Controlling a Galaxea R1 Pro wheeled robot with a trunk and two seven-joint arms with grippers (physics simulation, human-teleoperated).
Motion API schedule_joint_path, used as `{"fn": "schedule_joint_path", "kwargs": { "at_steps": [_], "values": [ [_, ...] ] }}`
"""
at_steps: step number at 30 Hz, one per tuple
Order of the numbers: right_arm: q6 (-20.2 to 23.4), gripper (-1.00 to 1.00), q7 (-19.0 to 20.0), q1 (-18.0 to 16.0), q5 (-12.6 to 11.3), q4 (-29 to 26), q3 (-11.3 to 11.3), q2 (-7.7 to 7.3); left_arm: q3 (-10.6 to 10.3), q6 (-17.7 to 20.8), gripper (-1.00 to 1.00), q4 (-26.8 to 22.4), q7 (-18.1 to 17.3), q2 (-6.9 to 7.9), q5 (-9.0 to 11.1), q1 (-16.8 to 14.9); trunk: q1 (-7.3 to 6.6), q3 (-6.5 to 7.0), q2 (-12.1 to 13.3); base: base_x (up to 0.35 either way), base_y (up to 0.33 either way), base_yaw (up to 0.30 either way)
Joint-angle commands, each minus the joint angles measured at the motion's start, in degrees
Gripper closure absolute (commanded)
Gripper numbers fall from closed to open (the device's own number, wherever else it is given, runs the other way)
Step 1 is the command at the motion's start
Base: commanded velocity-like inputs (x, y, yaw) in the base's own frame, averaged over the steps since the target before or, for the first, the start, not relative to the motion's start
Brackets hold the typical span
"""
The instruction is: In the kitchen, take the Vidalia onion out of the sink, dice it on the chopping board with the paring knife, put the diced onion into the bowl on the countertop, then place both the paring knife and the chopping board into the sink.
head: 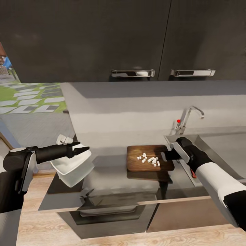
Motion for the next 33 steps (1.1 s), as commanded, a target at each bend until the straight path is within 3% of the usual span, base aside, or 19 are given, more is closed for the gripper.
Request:
{"fn": "schedule_joint_path", "kwargs": {
  "at_steps": [1,25,33],
  "values": [
    [0.1,1.0,-0.6,-0.1,-0.6,-0.1,0.4,-0.07,0.0,0.5,-1.0,0.0,-0.2,0.0,0.1,-0.1,0.04,-0.03,-0.1,0.0,0.0,0.0],
    [0.0,1.0,-0.6,-0.1,-0.6,-0.4,0.4,-0.06,-0.3,0.5,-1.0,-0.1,-0.2,-0.1,0.1,-0.1,0.04,2.13,-0.1,0.0,0.001,0.0],
    [0.0,1.0,-0.6,-0.1,-0.6,-0.4,0.7,-0.06,-0.4,0.5,-1.0,-0.1,-0.2,-0.03,0.1,-0.1,0.04,2.85,-0.1,0.0,0.147,0.0]
  ]
}}
